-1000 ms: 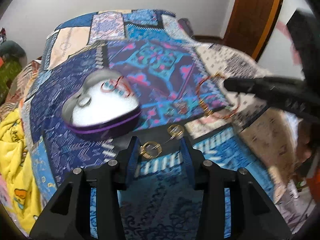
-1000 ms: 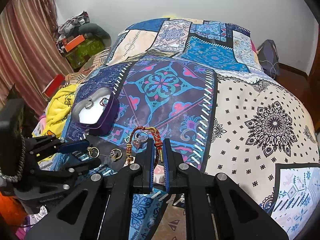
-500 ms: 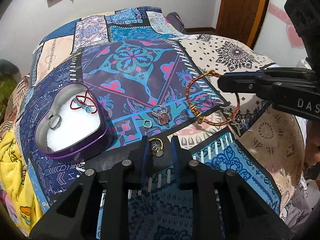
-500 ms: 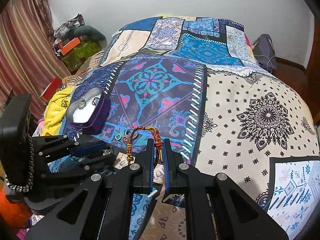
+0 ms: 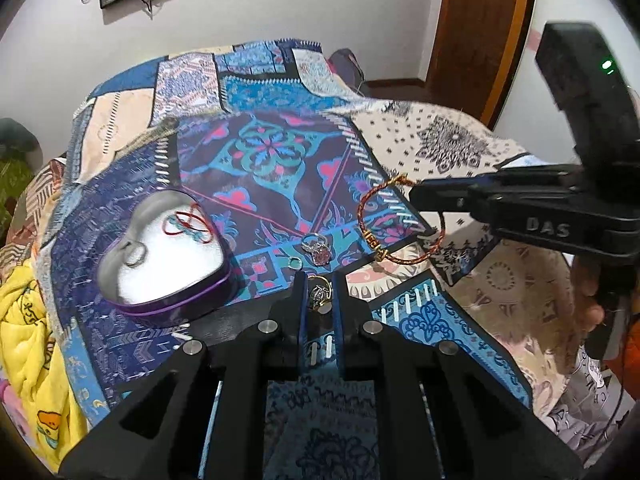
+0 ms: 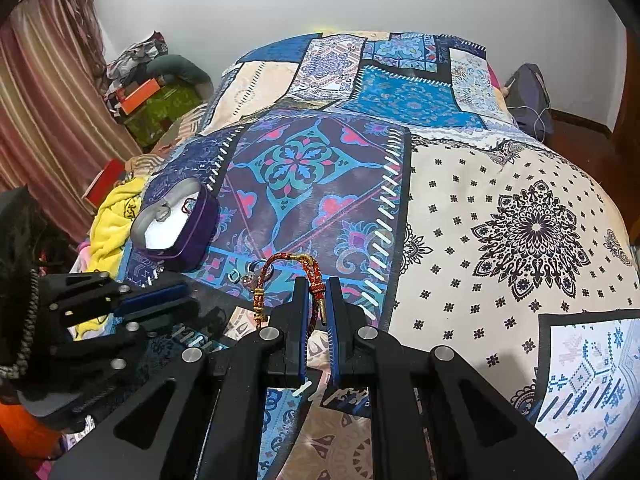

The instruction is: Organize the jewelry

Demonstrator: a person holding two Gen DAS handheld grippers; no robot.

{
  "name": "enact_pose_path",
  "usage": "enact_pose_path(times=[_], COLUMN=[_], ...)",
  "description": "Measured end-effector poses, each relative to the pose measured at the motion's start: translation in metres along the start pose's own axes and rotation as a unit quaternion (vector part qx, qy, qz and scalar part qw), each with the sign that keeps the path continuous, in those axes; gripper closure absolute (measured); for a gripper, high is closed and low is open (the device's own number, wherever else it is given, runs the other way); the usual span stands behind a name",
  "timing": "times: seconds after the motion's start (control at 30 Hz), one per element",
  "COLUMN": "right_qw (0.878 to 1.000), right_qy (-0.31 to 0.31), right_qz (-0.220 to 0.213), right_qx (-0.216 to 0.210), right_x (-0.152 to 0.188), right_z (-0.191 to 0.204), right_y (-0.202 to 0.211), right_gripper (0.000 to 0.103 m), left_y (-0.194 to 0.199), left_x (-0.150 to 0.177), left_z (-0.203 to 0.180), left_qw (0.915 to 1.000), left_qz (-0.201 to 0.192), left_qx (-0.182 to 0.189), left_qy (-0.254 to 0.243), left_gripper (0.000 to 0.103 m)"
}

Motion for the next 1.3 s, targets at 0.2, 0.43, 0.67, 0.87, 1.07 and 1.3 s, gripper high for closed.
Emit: enact_pose_path(times=[0.2,0.43,0.67,0.87,1.07,1.3], right_qw=[1.0,1.0,1.0,0.999,0.999,0.999], right_qy=[0.003,0.011,0.024,0.034,0.036,0.034], right_qz=[-0.002,-0.01,-0.007,0.001,0.003,0.005], right_qx=[-0.001,-0.009,-0.015,-0.016,-0.017,-0.019], right_x=[-0.002,-0.008,-0.01,-0.008,-0.008,-0.006], right_z=[0.002,0.014,0.028,0.036,0.039,0.04], right_y=[0.001,0.004,-0.001,-0.008,-0.009,-0.009], right_gripper=[0.096,0.096,0.096,0.096,0.096,0.096], left_y=[0.025,0.042,0.036,0.027,0.035,0.018], left_x=[0.001,0.004,0.026,0.048,0.053,0.046], left_z=[0.017,0.041,0.053,0.05,0.052,0.051], left_qw=[0.9995,0.9976,0.9969,0.9972,0.997,0.9972], left_qz=[-0.021,-0.036,-0.008,0.025,0.015,0.025], left_qx=[-0.01,-0.006,0.003,-0.014,-0.021,-0.023], left_qy=[0.023,0.059,0.078,0.069,0.072,0.066], left_gripper=[0.093,0.093,0.093,0.081,0.06,0.06])
Point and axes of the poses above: each gripper's, at about its wrist camera, not at the fingertips, and y roughly against the way its jaws point, z to its left, x to its underside, the point moved 1 cm from there along -y, roughly the way its jaws point
